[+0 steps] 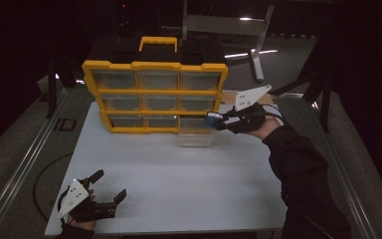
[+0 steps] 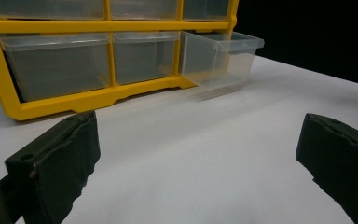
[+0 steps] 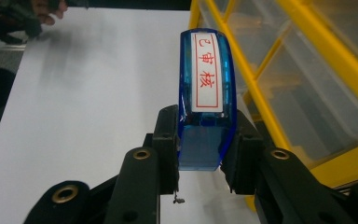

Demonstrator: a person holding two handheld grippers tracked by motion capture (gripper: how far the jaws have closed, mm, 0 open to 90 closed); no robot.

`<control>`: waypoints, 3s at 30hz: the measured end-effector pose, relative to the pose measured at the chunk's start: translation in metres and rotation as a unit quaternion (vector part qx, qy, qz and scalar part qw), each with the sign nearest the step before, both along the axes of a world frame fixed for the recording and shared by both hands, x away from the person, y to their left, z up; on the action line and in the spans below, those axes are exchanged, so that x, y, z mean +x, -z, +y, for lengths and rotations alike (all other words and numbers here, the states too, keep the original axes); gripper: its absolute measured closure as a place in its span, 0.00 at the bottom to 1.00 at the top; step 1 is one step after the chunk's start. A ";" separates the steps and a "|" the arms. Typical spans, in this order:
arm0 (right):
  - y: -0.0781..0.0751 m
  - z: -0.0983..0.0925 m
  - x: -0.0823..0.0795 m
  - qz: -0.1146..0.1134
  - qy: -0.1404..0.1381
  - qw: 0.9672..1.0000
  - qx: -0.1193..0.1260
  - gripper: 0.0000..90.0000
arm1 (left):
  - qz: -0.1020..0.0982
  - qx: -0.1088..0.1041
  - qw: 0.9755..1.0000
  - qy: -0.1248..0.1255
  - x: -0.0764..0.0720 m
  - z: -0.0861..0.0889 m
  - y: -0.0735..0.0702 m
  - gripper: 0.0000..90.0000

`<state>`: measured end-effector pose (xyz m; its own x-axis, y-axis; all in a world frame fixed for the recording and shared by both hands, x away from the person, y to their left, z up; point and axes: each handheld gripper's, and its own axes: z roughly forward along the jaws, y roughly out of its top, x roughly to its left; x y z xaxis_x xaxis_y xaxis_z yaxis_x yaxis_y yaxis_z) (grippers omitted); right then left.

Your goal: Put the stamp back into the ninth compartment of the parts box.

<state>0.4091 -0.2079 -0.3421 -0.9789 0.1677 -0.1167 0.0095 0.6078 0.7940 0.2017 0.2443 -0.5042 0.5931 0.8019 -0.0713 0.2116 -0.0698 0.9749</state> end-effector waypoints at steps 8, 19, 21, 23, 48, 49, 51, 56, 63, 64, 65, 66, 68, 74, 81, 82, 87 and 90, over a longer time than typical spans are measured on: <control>-0.006 0.004 0.013 -0.006 0.012 1.000 0.003 0.77 | 0.000 -0.001 1.000 -0.001 0.000 0.001 0.000 0.00; -0.008 0.012 0.030 -0.005 0.024 1.000 0.001 0.77 | 0.001 -0.004 1.000 -0.002 -0.001 0.001 0.000 0.00; -0.006 0.014 0.032 -0.004 0.023 1.000 0.001 0.77 | 0.001 -0.003 1.000 -0.002 -0.001 0.001 0.000 0.00; -0.004 0.015 0.034 -0.003 0.025 1.000 0.001 0.77 | 0.001 -0.003 1.000 -0.002 -0.001 0.001 0.000 0.00; 0.044 0.020 0.048 0.027 0.037 0.999 -0.003 0.77 | 0.001 -0.002 1.000 -0.001 -0.001 0.002 0.001 0.00; 0.046 0.021 0.048 0.026 0.036 0.999 -0.004 0.77 | 0.001 -0.003 1.000 -0.001 -0.001 0.002 0.001 0.00; 0.050 0.021 0.048 0.031 0.038 0.999 -0.006 0.77 | 0.001 -0.002 1.000 -0.001 -0.001 0.002 0.001 0.00; 0.059 0.022 0.049 0.037 0.042 0.998 -0.005 0.77 | 0.002 -0.001 1.000 -0.001 -0.001 0.001 0.001 0.00; 0.072 0.026 0.049 0.042 0.045 0.998 -0.012 0.77 | 0.002 -0.001 1.000 0.000 -0.001 0.001 0.001 0.00; 0.074 0.027 0.049 0.044 0.048 0.998 -0.013 0.77 | 0.002 -0.001 1.000 0.000 -0.001 0.001 0.001 0.00; 0.075 0.027 0.050 0.044 0.050 0.998 -0.014 0.77 | 0.002 -0.001 1.000 0.000 -0.001 0.001 0.001 0.00; 0.077 0.027 0.050 0.048 0.051 0.997 -0.014 0.77 | 0.002 -0.001 1.000 0.000 -0.001 0.001 0.001 0.00; 0.079 0.028 0.051 0.050 0.055 0.997 -0.016 0.77 | 0.002 -0.002 1.000 -0.001 -0.001 0.001 0.001 0.00; 0.086 0.032 0.053 0.056 0.064 0.996 -0.022 0.77 | 0.003 -0.002 1.000 -0.001 -0.001 0.001 0.001 0.00; 0.092 0.034 0.057 0.064 0.082 0.994 -0.022 0.77 | 0.003 -0.002 1.000 0.000 -0.001 0.002 0.001 0.00; 0.093 0.034 0.058 0.063 0.086 0.994 -0.023 0.77 | 0.003 -0.003 1.000 0.000 -0.001 0.002 0.001 0.00; 0.096 0.035 0.061 0.071 0.096 0.992 -0.026 0.77 | 0.003 -0.004 1.000 0.000 -0.001 0.002 0.001 0.00; 0.097 0.035 0.061 0.073 0.100 0.992 -0.027 0.77 | 0.003 -0.004 1.000 0.000 -0.001 0.002 0.001 0.00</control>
